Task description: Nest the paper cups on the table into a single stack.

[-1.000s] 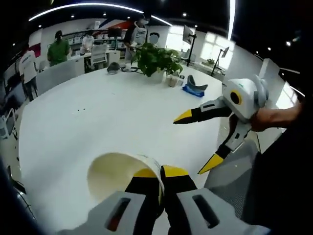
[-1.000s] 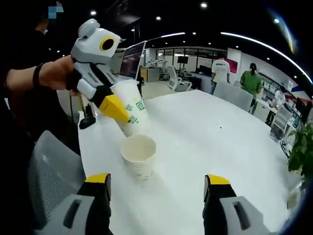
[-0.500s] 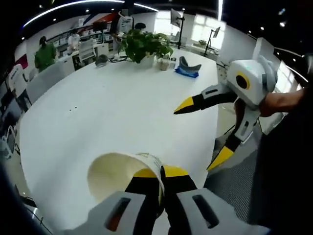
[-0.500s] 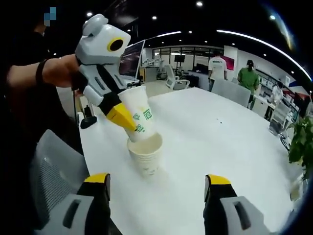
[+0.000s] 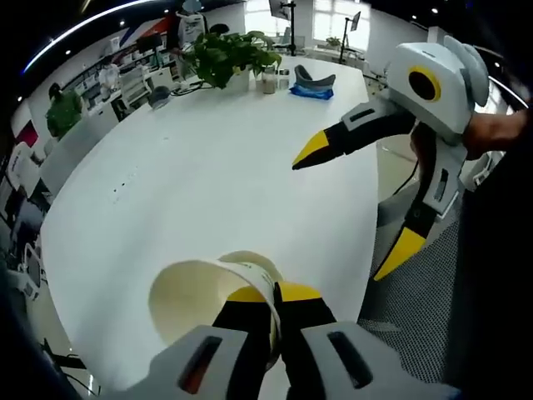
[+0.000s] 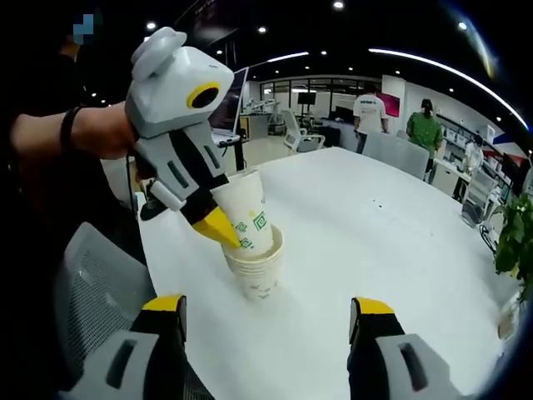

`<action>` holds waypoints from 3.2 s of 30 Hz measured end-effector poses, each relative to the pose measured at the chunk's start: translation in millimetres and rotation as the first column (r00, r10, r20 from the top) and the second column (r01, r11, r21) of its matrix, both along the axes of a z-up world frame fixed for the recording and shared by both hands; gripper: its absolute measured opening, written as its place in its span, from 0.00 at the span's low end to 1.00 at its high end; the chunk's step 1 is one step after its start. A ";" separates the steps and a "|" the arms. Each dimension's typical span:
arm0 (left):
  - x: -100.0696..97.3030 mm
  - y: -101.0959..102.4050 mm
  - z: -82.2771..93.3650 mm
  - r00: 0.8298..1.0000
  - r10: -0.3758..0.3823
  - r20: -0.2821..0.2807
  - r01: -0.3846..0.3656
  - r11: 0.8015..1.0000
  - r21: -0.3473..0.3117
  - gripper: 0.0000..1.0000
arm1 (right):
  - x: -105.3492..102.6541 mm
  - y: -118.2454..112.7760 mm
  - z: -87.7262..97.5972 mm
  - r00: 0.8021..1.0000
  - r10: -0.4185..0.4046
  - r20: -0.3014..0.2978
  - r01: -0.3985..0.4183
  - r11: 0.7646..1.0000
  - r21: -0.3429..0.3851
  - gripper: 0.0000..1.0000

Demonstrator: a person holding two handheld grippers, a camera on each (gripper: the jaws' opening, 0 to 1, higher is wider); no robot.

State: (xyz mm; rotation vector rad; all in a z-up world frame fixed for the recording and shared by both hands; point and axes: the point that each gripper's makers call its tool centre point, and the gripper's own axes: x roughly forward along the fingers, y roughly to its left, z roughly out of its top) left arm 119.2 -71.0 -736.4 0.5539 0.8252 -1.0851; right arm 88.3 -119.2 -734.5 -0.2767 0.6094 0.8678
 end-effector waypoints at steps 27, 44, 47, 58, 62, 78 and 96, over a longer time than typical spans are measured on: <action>15.6 8.2 21.0 0.988 0.151 0.014 -0.147 0.977 -0.152 0.31 | 0.0 3.5 -11.5 0.997 0.050 -0.052 -0.051 0.998 -0.032 0.81; 16.5 62.0 37.8 0.943 0.331 0.015 -0.301 0.872 -0.386 0.65 | 24.6 19.3 -21.7 0.980 0.190 -0.049 -0.194 0.976 -0.101 0.79; 12.2 68.8 20.5 0.952 0.306 0.020 -0.281 0.895 -0.347 0.67 | 28.9 19.9 -34.5 0.969 0.240 -0.062 -0.247 0.956 -0.161 0.78; 7.6 51.5 -34.9 0.985 0.172 0.018 -0.164 0.961 -0.222 0.60 | 37.4 41.6 -57.2 0.934 0.350 -0.070 -0.356 0.908 -0.220 0.68; 11.9 47.5 -45.9 0.992 0.124 0.030 -0.116 0.974 -0.192 0.57 | 38.6 45.6 -61.0 0.920 0.387 -0.070 -0.391 0.884 -0.257 0.68; 21.6 33.6 -64.6 0.999 0.021 0.036 -0.017 0.991 -0.129 0.41 | 42.4 60.8 -59.9 0.889 0.453 -0.062 -0.452 0.850 -0.269 0.42; 51.3 32.7 -57.5 0.999 0.003 0.044 0.002 0.993 -0.120 0.30 | 78.6 63.9 -52.8 0.883 0.466 -0.059 -0.463 0.841 -0.282 0.38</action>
